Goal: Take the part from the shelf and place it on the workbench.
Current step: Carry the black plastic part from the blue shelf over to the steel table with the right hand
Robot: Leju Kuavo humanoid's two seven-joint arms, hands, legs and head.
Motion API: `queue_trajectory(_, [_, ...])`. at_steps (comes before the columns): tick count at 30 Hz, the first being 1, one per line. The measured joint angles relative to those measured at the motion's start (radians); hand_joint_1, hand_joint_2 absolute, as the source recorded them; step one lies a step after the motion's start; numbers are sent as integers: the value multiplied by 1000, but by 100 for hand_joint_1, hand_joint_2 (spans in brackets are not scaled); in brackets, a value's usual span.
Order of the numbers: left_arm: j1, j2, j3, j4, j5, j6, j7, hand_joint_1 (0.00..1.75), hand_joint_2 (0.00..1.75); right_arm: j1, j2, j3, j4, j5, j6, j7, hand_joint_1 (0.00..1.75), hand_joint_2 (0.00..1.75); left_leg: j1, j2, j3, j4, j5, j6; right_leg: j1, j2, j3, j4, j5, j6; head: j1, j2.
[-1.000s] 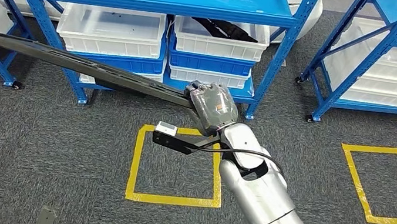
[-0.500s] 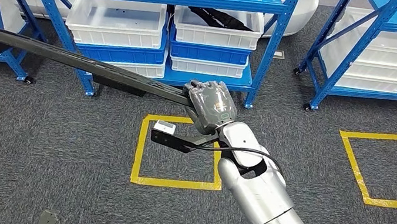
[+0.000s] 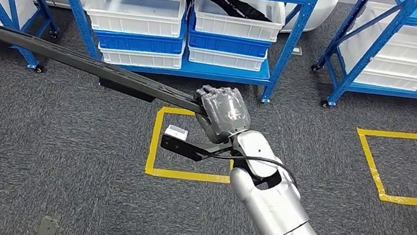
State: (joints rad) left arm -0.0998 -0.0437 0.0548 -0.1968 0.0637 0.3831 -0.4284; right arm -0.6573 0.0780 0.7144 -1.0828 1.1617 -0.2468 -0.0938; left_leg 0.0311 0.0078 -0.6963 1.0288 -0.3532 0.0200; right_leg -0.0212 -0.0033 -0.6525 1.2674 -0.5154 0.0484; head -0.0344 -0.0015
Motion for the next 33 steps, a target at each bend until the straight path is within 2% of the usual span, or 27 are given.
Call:
queue_trajectory(1, [0,0,1,0,0,0,-1,0,175,-1,2,-2,-2,-3,1,-1,175,175,0,-1,-15,0,13,-6,0,0,57,-69,4,0,0,0])
queue_trajectory(2, [0,-1,2,-1,0,1,-3,0,175,-2,5,-3,-4,-6,2,-3,175,175,-1,-1,-27,1,25,-13,4,1,115,-152,-10,-8,-1,0])
queue_trajectory(3, [1,-1,3,-1,-1,2,-5,0,175,-4,9,-5,-5,-8,4,-4,175,175,-1,-1,-34,-3,38,-22,8,1,156,-220,-29,-17,-2,0])
queue_trajectory(4, [1,-1,4,-2,-1,3,-7,0,175,-5,12,-6,-7,-9,6,-5,175,175,0,-1,-36,-9,50,-30,14,2,180,-269,-47,-28,-3,0])
queue_trajectory(5, [3,-1,4,-2,-2,3,-9,0,175,-5,14,-8,-7,-12,8,-6,175,175,2,-1,-35,-18,63,-38,18,3,181,-289,-49,-37,-5,0])
queue_trajectory(6, [5,-1,4,-2,-2,3,-10,0,175,-5,14,-9,-7,-15,11,-7,175,175,6,-1,-35,-27,72,-46,13,3,173,-289,-38,-46,-6,0])
queue_trajectory(7, [8,-1,4,-2,-2,3,-10,0,175,-4,15,-10,-6,-19,14,-8,175,175,11,-1,-37,-26,65,-50,9,2,171,-291,-28,-56,-6,0])
queue_trajectory(8, [12,-1,4,-2,-2,3,-9,0,175,-3,17,-10,-6,-22,17,-9,175,175,14,-1,-44,-7,35,-54,5,1,167,-293,-15,-68,-8,0])
queue_trajectory(9, [15,-1,4,-2,-3,3,-9,0,175,-2,19,-10,-6,-25,18,-10,175,175,16,-1,-57,34,-12,-55,1,0,163,-294,-3,-77,-9,0])
queue_trajectory(10, [16,0,5,-2,-3,4,-9,0,175,-2,22,-11,-6,-27,18,-11,175,175,16,-2,-72,93,-67,-57,5,-1,157,-293,6,-83,-9,0])
queue_trajectory(11, [16,0,5,-2,-3,4,-9,0,175,-2,24,-11,-6,-29,18,-12,175,175,16,-4,-87,164,-112,-60,9,-1,149,-291,13,-87,-10,0])
queue_trajectory(12, [16,1,5,-2,-3,4,-9,0,175,-1,25,-11,-6,-30,19,-13,175,175,16,-5,-97,222,-133,-62,12,-1,141,-289,18,-87,-9,0])
queue_trajectory(13, [16,2,5,-2,-3,4,-9,0,175,0,25,-11,-5,-32,19,-13,175,175,16,-6,-93,253,-135,-64,14,-1,134,-285,22,-86,-9,0])
queue_trajectory(14, [17,2,5,-2,-3,4,-8,0,175,1,25,-11,-5,-34,20,-14,175,175,16,-6,-69,245,-123,-63,16,-1,128,-281,24,-85,-9,0])
queue_trajectory(15, [16,3,5,-2,-4,3,-8,0,175,2,25,-11,-5,-37,22,-16,175,175,16,-6,-26,195,-104,-61,16,0,124,-276,24,-84,-9,0])
queue_trajectory(17, [15,3,5,-2,-6,3,-8,0,175,0,26,-12,-6,-37,23,-23,175,175,11,-8,59,74,-89,-50,20,0,115,-268,25,-81,-8,0])
queue_trajectory(18, [14,4,5,-2,-8,2,-8,0,175,-1,26,-11,-6,-32,21,-27,175,175,6,-8,81,37,-88,-44,21,-1,112,-265,26,-77,-9,0])
queue_trajectory(20, [13,4,5,-2,-11,2,-8,0,175,-1,28,-10,-9,-18,13,-30,175,175,-3,-9,84,22,-87,-32,23,-2,105,-266,31,-66,-10,0])
queue_trajectory(22, [13,5,5,-2,-15,1,-8,0,175,-1,27,-10,-16,-5,9,-29,175,175,-1,-9,86,5,-78,-18,22,-2,99,-263,28,-55,-10,0])
queue_trajectory(23, [11,5,5,-2,-17,0,-8,0,175,-1,26,-10,-20,0,9,-27,175,175,2,-9,86,-5,-70,-9,22,-1,87,-244,15,-53,-10,0])
queue_trajectory(25, [9,3,5,-2,-20,-1,-8,0,175,-1,21,-9,-23,5,10,-25,175,175,5,-12,82,-16,-59,2,18,1,37,-144,-34,-54,-7,0])
queue_trajectory(27, [8,2,6,-2,-21,-1,-7,0,175,4,16,-8,-24,9,12,-24,175,175,5,-20,73,-16,-52,2,10,1,-22,-15,-80,-51,-7,0])
queue_trajectory(28, [8,2,6,-2,-21,-1,-6,0,175,7,13,-8,-24,12,14,-22,175,175,6,-25,69,-16,-49,-1,6,2,-34,12,-85,-44,-7,0])
queue_trajectory(29, [8,2,6,-2,-21,-1,-6,0,175,8,10,-8,-23,15,15,-21,175,175,7,-32,65,-15,-45,-4,1,2,-26,-2,-74,-34,-7,0])
queue_trajectory(31, [8,0,6,-2,-23,-3,-4,0,175,8,7,-7,-23,22,17,-18,175,175,10,-47,61,-15,-38,-15,-11,15,43,-135,-23,-12,-6,0])
queue_trajectory(32, [7,-1,6,-2,-23,-3,-3,0,175,7,7,-7,-23,24,16,-16,175,175,9,-54,57,-14,-35,-21,-14,27,77,-201,-1,-8,-6,0])
queue_trajectory(33, [6,-1,6,-2,-24,-4,-3,0,175,6,7,-6,-23,26,16,-15,175,175,8,-61,54,-14,-31,-29,-15,36,100,-247,13,-9,-6,0])
